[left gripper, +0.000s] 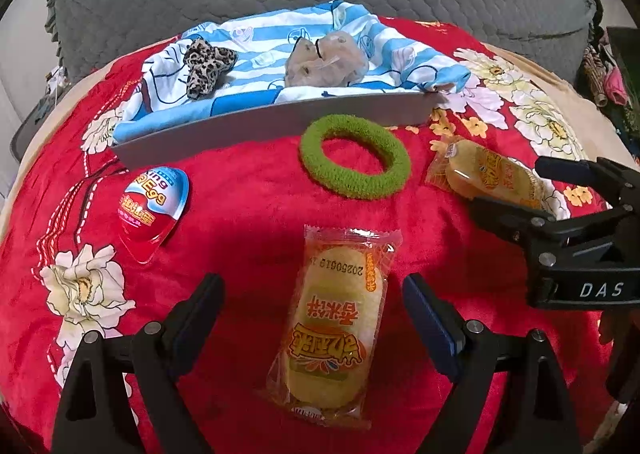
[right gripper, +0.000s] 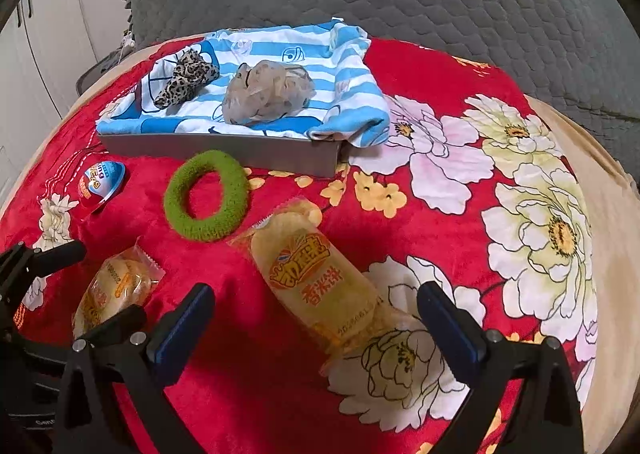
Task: Organize objects
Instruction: 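Close the left tool on one bread package while the right tool grasps the other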
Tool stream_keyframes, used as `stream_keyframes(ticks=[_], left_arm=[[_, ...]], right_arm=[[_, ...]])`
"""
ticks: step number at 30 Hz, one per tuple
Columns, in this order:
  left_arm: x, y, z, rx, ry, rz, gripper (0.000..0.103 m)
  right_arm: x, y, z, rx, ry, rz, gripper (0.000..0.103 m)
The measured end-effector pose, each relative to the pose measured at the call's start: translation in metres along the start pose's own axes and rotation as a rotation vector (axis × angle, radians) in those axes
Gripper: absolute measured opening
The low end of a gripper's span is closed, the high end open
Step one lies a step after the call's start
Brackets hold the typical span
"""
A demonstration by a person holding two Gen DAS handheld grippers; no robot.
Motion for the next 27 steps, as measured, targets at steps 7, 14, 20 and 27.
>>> stream_keyframes(ticks=[7, 14, 20, 27], left_arm=[[0.003, -0.008, -0.001, 0.003, 0.002, 0.016, 0.090], [0.003, -0.011, -0.004, 0.025, 0.010, 0.025, 0.090], [0.004, -0.012, -0.006, 0.053, 0.017, 0.035, 0.090], [0.004, -0.013, -0.007, 0.092, 0.022, 0.053, 0.079]], right_arm=[[-0.002, -0.007, -0.002, -0.002, 0.010, 0.013, 0.100], [-0.002, -0.013, -0.005, -0.012, 0.005, 0.024, 0.090], [-0.003, -0.017, -0.005, -0.017, 0.011, 0.029, 0.082], [-0.003, -0.020, -0.004, -0.020, 0.019, 0.042, 0.066]])
Point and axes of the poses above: each gripper's, at about its wrist camera, not at the fingertips, and y roughly against the way its jaws point, z to its left, x to its underside, the point moved 4 cm from there along -y, roughly the way its jaws point, and after that the axes turned 15 degrees about -x, right-handed, at the moved point
